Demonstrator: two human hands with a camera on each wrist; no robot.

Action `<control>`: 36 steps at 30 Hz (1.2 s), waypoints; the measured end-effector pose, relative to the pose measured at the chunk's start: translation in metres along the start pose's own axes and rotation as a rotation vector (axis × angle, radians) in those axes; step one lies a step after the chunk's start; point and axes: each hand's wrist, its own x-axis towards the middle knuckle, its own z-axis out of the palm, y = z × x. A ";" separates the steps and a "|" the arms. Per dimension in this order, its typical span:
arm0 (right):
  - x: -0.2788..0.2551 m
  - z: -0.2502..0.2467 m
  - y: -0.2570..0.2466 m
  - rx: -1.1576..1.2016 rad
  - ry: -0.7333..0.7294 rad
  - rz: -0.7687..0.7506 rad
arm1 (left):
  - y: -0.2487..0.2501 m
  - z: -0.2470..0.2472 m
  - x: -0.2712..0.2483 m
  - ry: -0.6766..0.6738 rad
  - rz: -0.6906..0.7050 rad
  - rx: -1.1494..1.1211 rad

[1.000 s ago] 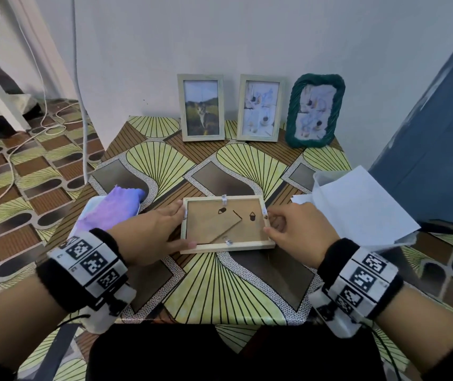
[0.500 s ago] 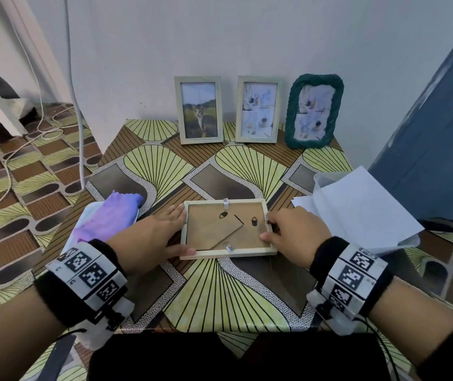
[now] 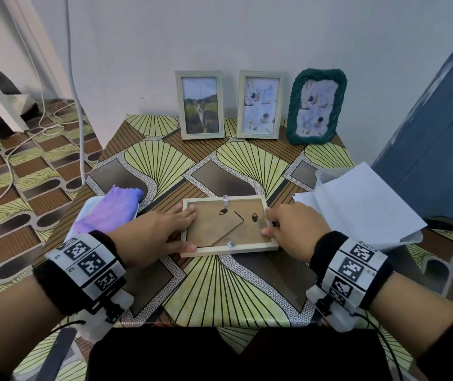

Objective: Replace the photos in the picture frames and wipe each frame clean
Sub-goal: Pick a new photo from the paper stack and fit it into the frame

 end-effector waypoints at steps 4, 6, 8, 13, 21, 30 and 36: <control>0.001 -0.002 0.000 0.006 -0.017 0.001 | 0.001 0.002 0.000 -0.023 0.009 0.038; 0.003 -0.003 0.001 0.016 -0.031 -0.004 | 0.001 0.002 0.000 -0.030 0.028 0.055; 0.004 -0.002 0.001 0.033 -0.033 -0.005 | 0.000 0.002 0.001 -0.036 0.034 0.064; 0.004 0.002 0.001 0.028 -0.030 -0.038 | -0.003 0.006 0.003 -0.030 0.043 0.066; 0.006 0.001 0.005 -0.002 -0.055 -0.090 | 0.002 0.000 0.003 -0.005 0.079 0.122; -0.010 0.006 0.019 0.243 -0.025 -0.136 | 0.049 0.002 0.019 -0.083 0.178 0.317; -0.022 0.012 0.023 0.255 -0.075 -0.128 | 0.052 0.001 0.027 -0.022 0.208 0.400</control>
